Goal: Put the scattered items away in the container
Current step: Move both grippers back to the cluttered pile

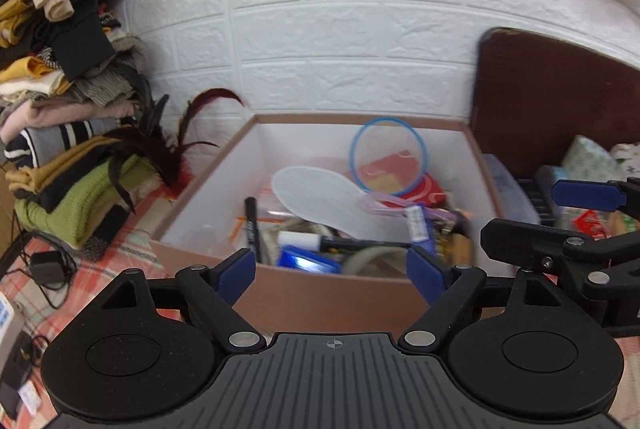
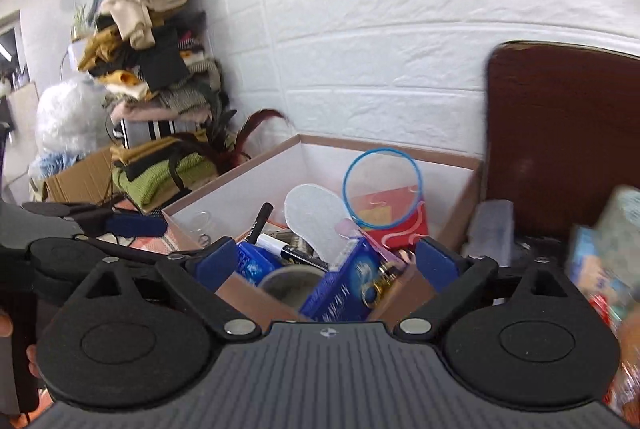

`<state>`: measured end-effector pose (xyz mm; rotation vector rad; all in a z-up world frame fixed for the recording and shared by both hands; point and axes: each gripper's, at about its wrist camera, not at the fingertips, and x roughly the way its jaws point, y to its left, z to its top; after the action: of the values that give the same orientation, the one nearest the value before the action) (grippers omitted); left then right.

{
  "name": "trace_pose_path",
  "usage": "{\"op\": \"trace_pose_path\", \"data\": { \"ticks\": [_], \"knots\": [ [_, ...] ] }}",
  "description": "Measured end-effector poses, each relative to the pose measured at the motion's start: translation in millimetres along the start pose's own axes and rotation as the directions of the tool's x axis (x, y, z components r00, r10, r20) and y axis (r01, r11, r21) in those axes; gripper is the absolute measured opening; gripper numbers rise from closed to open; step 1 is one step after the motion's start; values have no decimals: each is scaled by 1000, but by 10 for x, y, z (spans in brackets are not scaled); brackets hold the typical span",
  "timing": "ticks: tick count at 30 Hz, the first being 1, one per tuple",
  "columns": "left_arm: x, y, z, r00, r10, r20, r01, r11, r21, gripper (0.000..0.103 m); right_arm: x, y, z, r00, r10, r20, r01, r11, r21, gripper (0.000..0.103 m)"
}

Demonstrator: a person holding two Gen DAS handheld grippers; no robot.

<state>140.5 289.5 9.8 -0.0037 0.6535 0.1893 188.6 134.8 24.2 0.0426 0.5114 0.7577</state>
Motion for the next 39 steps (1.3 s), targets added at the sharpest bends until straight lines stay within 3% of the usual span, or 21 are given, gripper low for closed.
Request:
{"op": "trace_pose_path", "data": {
  "ticks": [7,10,18,20,25,30,32,35,39],
  "knots": [
    [-313,-630,-441,998,-68,-1,68,996,59,93,-739,-243,-475,996,-73,44,72,997,29,102],
    [-323,-933,-590,992,-117,-36,120,990,80,94,-1007,-364,-701,993,-113,39,111,993,40,102],
    [-263,-1834,-788,958,-261,-122,275,953,124,94,-1655,-879,-1090,977,-210,40,207,976,67,102],
    [-237,-2077,-760,950,-285,-126,302,942,146,94,-1811,-1055,-1136,966,-256,47,253,966,54,102],
    [-135,-2525,-659,941,-312,-134,332,927,175,94,-2144,-1602,-1228,910,-410,56,410,912,19,102],
    [29,-2842,-538,907,-384,-174,408,903,134,94,-2252,-2158,-1286,881,-473,28,470,880,66,102],
    [114,-2999,-480,896,-407,-178,432,893,131,93,-2209,-2315,-1278,884,-468,22,464,881,91,102],
    [260,-3227,-406,886,-426,-185,452,881,137,89,-2156,-2542,-1264,908,-419,25,408,894,187,102],
    [481,-3412,-345,859,-464,-215,494,861,116,82,-2060,-2812,-1253,921,-390,23,367,885,285,100]
  ]
}}
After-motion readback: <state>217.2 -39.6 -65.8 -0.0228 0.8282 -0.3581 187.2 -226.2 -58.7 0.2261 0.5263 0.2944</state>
